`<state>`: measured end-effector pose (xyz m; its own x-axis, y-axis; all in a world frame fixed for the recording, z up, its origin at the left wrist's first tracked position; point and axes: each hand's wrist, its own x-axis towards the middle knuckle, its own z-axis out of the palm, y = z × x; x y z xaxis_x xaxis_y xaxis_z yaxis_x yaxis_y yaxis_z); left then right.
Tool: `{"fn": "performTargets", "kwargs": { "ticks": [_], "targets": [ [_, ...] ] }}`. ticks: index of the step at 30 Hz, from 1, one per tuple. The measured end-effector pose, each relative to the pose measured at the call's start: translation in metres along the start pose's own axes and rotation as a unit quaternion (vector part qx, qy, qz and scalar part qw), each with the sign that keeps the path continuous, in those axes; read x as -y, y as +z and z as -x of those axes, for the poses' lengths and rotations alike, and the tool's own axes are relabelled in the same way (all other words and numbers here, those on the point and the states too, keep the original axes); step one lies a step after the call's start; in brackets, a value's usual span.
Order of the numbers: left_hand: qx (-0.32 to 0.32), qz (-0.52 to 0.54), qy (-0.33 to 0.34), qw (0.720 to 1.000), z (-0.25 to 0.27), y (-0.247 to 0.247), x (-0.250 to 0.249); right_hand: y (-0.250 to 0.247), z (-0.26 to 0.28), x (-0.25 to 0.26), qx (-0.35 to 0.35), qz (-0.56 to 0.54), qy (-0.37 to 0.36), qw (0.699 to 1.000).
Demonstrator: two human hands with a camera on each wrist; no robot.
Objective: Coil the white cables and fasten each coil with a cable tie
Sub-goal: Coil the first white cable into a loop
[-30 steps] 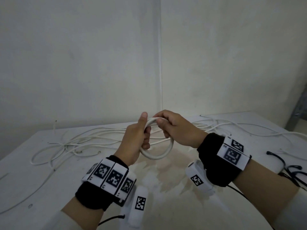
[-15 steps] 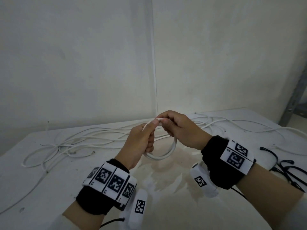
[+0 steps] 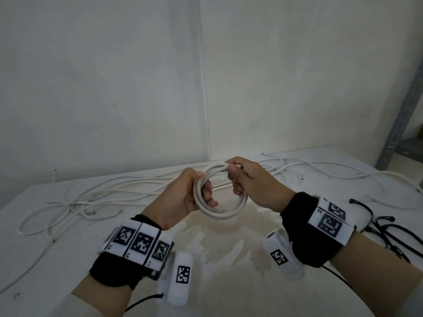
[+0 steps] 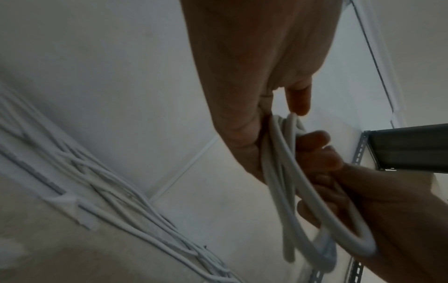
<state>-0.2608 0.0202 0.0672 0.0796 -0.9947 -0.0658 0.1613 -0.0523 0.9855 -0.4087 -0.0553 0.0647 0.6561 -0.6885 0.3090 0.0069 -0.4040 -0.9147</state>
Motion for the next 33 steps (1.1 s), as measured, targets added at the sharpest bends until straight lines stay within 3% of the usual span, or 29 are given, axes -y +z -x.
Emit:
{"fn": "performTargets", "kwargs": {
  "ticks": [2,6,14,20,26,33],
  "targets": [
    [0.008,-0.021,-0.008,1.000,-0.001,0.005,-0.004,-0.002,0.000,0.001,0.012,0.060,-0.018,0.998],
    [-0.056,-0.084,0.037,0.994,-0.002,0.021,-0.002,-0.004,0.003,0.003,0.013,0.101,-0.038,0.994],
    [-0.109,-0.110,0.081,0.985,-0.003,0.037,0.014,-0.011,0.017,0.000,-0.026,-0.101,0.065,0.992],
    [-0.063,-0.105,0.083,0.989,-0.010,0.035,0.014,-0.019,0.024,-0.001,-0.028,-0.040,0.035,0.998],
    [0.036,-0.141,0.022,0.989,-0.008,0.041,0.013,-0.028,0.038,-0.006,-0.049,0.033,0.018,0.998],
    [-0.017,-0.164,0.063,0.984,0.000,0.076,0.022,-0.036,0.059,-0.002,-0.084,0.076,-0.018,0.993]
  ]
}}
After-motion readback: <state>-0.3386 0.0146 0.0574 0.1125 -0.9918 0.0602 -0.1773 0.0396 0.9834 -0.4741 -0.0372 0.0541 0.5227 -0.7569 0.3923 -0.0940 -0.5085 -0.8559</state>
